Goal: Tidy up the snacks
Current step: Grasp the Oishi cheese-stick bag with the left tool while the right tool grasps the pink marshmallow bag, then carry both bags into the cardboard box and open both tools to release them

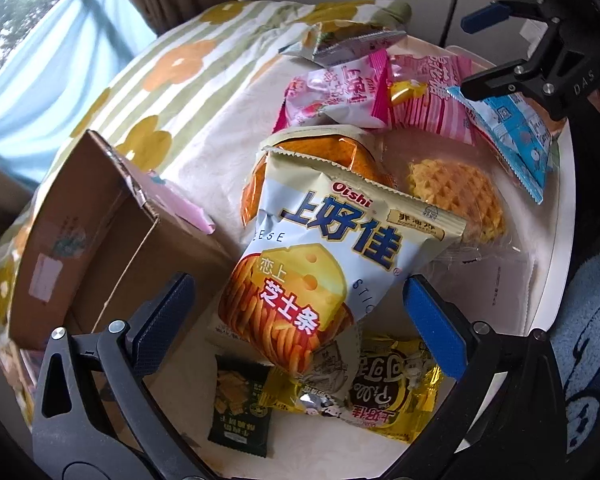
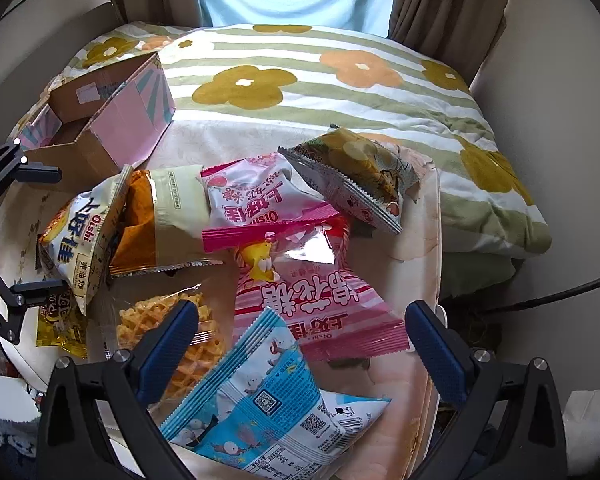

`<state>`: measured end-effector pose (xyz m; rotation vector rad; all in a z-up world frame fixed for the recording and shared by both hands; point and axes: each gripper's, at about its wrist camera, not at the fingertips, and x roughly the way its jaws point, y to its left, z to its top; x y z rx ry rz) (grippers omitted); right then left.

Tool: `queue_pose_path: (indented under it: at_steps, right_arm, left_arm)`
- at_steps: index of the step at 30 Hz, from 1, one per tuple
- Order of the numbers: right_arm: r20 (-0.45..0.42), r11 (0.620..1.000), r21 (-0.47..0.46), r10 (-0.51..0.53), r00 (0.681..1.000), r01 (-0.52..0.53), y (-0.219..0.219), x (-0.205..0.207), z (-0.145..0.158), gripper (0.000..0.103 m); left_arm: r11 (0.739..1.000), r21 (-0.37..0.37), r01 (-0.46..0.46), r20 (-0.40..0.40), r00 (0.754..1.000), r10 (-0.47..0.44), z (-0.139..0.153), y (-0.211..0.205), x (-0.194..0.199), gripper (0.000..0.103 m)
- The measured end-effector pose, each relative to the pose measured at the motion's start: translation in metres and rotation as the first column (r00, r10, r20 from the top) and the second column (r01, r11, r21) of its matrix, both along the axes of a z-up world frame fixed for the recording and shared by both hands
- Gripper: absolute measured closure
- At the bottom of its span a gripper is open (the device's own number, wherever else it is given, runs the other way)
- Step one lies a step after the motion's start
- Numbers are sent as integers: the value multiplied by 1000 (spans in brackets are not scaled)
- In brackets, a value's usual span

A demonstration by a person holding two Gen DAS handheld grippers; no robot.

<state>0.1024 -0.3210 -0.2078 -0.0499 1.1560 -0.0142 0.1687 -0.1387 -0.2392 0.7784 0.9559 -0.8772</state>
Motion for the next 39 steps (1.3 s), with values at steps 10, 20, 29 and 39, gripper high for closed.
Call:
queue_pose_path:
  at_steps: [10,20,29,39]
  right_arm:
    - [-121,1000,-14,1,993,-3,-6,30,-25,0]
    - [-267,995,-22,90,959,-99,-1,52,-58,0]
    - [-287,993,38,122,950,-116,-9,62,-71,20]
    - [-232,995,53,98,968,-88,-25,60,-59,43]
  left_arm:
    - [987,42,153,-98,984,-148,-30,-13,18,0]
    - [968,129,214,-125,972,-198,-60,-26,10,1]
    - [985,86,153,-191,972,-134,-73,-32,34,31]
    - [994,69,79,-158,985,-68,-58,-34,40,48]
